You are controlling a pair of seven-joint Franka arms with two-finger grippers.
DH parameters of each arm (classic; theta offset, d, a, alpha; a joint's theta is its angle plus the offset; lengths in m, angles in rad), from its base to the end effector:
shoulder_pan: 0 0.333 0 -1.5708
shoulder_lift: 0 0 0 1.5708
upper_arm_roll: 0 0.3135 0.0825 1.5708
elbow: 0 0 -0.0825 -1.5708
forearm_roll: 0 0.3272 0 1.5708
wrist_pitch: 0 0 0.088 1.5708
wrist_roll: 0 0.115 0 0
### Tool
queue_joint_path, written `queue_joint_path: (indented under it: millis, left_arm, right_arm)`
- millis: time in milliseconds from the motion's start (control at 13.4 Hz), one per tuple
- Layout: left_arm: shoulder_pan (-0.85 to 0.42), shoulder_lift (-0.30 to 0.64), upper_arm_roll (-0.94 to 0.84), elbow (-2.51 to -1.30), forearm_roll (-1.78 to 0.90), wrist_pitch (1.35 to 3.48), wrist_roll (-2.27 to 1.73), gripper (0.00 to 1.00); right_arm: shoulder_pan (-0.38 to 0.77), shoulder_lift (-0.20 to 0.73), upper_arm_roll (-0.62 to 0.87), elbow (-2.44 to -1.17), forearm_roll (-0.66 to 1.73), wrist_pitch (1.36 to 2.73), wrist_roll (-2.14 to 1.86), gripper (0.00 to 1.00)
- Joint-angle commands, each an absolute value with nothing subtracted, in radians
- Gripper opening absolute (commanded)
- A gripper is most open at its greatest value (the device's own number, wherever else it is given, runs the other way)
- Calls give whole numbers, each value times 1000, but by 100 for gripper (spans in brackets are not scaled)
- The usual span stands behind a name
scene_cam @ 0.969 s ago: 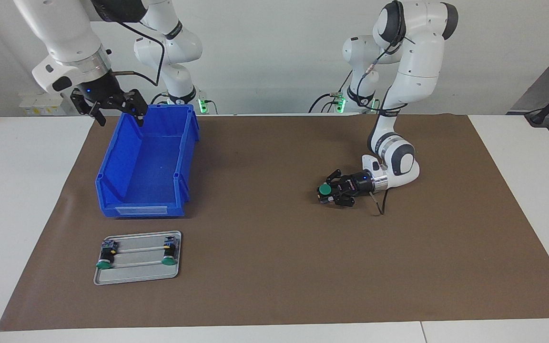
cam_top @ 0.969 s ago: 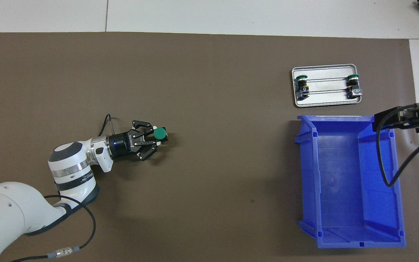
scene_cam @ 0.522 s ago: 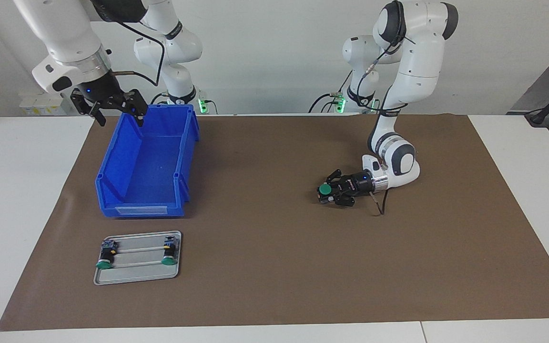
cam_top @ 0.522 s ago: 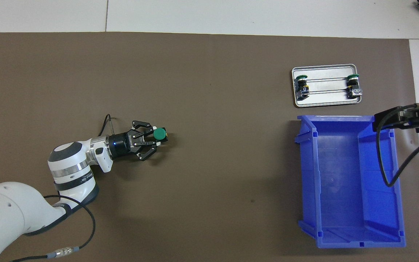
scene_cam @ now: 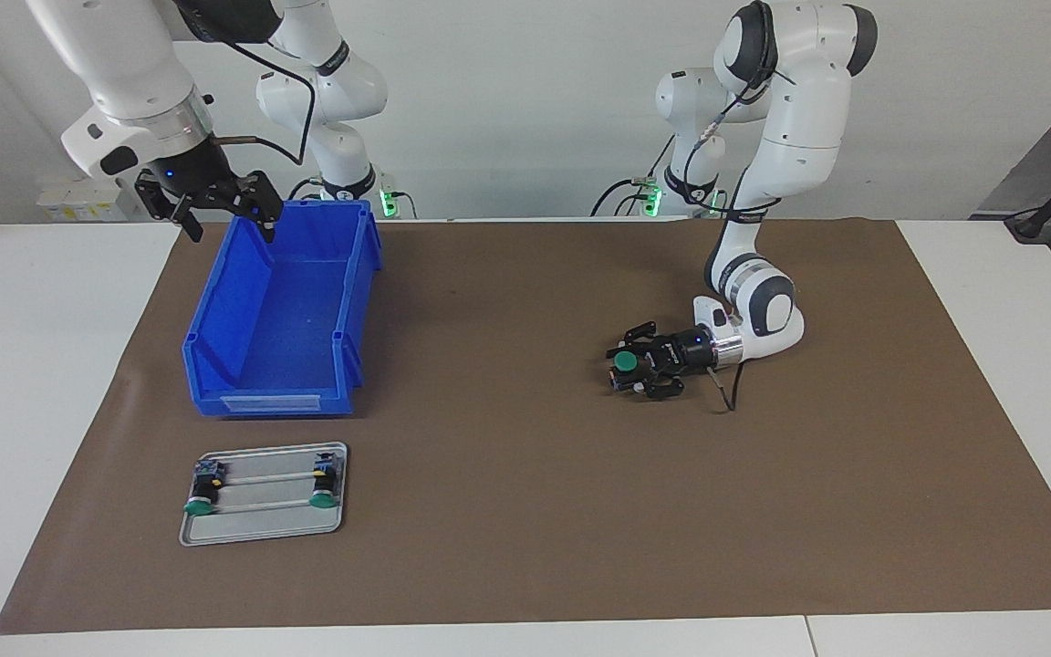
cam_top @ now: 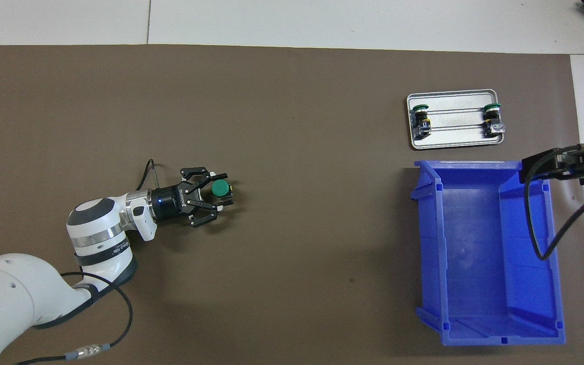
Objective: Place and press button with both arms
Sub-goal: 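Lower the green button upright onto the table with the left gripper, then open the left gripper and draw it back from the button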
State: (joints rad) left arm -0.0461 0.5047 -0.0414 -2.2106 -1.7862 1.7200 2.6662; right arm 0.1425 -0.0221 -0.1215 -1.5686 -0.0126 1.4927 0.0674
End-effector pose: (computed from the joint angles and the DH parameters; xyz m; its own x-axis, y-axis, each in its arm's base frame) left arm 0.4869 -0.1411 0.2200 0.0677 -0.0170 0.9976 -0.9825 -0.1751 0.0637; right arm 0.4823 0.0078 0.6190 0.9975 -0.0472 -0.0531 -0.0466 -0.9988 0.0135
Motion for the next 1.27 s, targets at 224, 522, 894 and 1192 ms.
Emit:
queue_joint_path:
  millis: [224, 522, 894, 1192]
  left_arm:
    - [-14, 494, -32, -2267, -1776, 1721, 2688, 95]
    - [-11, 492, -32, -2267, -1766, 1721, 2684, 100]
    - [11, 491, -32, -2267, -1764, 1706, 2683, 100]
    - [110, 480, -32, -2264, -1654, 1662, 2668, 100]
  right_arm:
    - [143, -28, -130, -1578, 11, 1502, 44, 100]
    - [143, -28, -130, -1578, 11, 1502, 46, 100]
    - [143, -28, -129, -1578, 11, 1502, 46, 100]
    - [143, -28, -129, -1578, 11, 1502, 45, 100]
